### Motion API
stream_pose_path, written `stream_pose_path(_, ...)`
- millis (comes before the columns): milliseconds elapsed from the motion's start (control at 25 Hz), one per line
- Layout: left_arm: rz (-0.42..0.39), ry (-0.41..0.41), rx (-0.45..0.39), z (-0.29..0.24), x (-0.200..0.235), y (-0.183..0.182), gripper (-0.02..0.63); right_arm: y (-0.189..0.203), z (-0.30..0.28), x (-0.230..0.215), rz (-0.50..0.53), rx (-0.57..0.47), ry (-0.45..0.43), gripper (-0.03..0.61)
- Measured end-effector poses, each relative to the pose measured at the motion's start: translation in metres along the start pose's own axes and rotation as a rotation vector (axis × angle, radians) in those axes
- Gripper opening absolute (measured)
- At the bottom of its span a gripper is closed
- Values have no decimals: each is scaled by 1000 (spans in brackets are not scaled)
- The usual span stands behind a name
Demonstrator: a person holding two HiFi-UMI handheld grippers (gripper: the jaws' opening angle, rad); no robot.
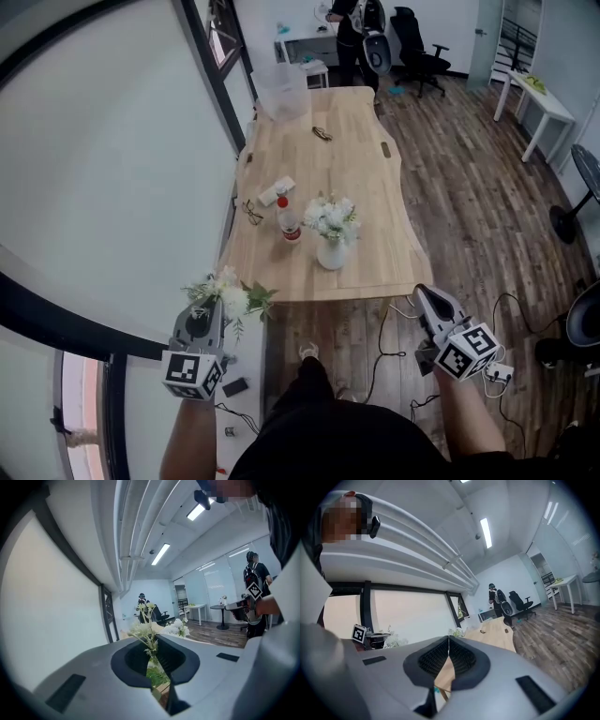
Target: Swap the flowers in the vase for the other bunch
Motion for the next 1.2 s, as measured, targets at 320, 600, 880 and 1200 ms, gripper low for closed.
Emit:
stream_pose_path(320, 10, 60, 22, -66, 31, 13, 23, -5, -61, -12, -2, 40, 17, 26)
stream_pose_path(600, 18, 110, 33, -124, 72, 16, 23, -26, -120, -15, 5, 30, 5, 26)
stream_pose_path(880, 16, 186, 28, -166, 103, 22, 23, -37, -168, -31, -10, 27, 58, 26)
stream_pose_path(1200, 62, 257, 15, -207, 133, 36, 22, -48, -216, -31, 10, 60, 47, 27)
Point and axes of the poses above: the fingertips, and each gripper's own axes: z backward along the fingers, x to its left, y out of its underside, the point moved 10 cm from there along z, backward along the fingers, and after that the axes turned 5 degrees about -z, right-handed, at the moved point
